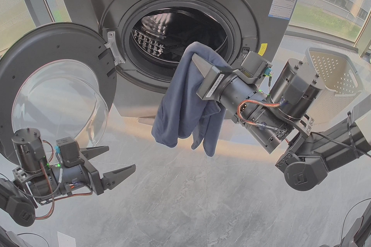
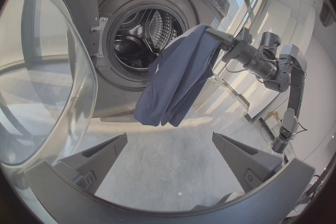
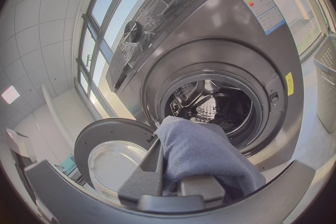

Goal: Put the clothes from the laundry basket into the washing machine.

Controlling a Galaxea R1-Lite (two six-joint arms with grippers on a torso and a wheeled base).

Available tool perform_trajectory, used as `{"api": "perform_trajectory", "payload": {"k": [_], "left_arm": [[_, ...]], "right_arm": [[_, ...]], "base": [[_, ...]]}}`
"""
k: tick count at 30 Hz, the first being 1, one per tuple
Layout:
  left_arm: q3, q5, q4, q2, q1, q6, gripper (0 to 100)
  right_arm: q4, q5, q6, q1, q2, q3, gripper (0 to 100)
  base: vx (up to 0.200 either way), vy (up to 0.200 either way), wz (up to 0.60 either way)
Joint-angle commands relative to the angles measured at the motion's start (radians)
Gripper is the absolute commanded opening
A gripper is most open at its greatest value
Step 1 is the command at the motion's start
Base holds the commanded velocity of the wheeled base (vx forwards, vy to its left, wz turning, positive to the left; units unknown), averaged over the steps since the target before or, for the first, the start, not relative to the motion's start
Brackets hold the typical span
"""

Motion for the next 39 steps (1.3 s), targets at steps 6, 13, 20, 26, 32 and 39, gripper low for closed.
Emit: {"api": "perform_trajectory", "payload": {"k": [6,13,20,26,32,39], "left_arm": [[-0.077,-0.009,-0.168,0.340,-0.013,-0.029,100],[-0.183,-0.001,-0.256,0.487,-0.050,-0.047,100],[-0.307,0.000,-0.270,0.554,-0.050,-0.075,100],[-0.399,0.008,-0.279,0.584,-0.047,-0.082,100],[-0.456,0.022,-0.280,0.604,-0.050,-0.082,100],[-0.489,0.020,-0.283,0.634,-0.064,-0.082,100]], "right_arm": [[0.002,0.004,0.002,0.012,-0.012,-0.040,0],[0.000,0.001,0.003,0.029,-0.012,-0.037,0],[-0.003,-0.001,0.005,0.034,-0.007,-0.035,0],[-0.003,-0.002,0.005,0.040,-0.006,-0.035,0],[-0.001,-0.004,0.003,0.049,-0.006,-0.037,0],[-0.001,-0.004,0.003,0.052,-0.004,-0.035,0]], "base": [[0.000,0.000,0.00],[0.000,0.000,0.00],[0.000,0.000,0.00],[0.000,0.000,0.00],[0.000,0.000,0.00],[0.000,0.000,0.00]]}}
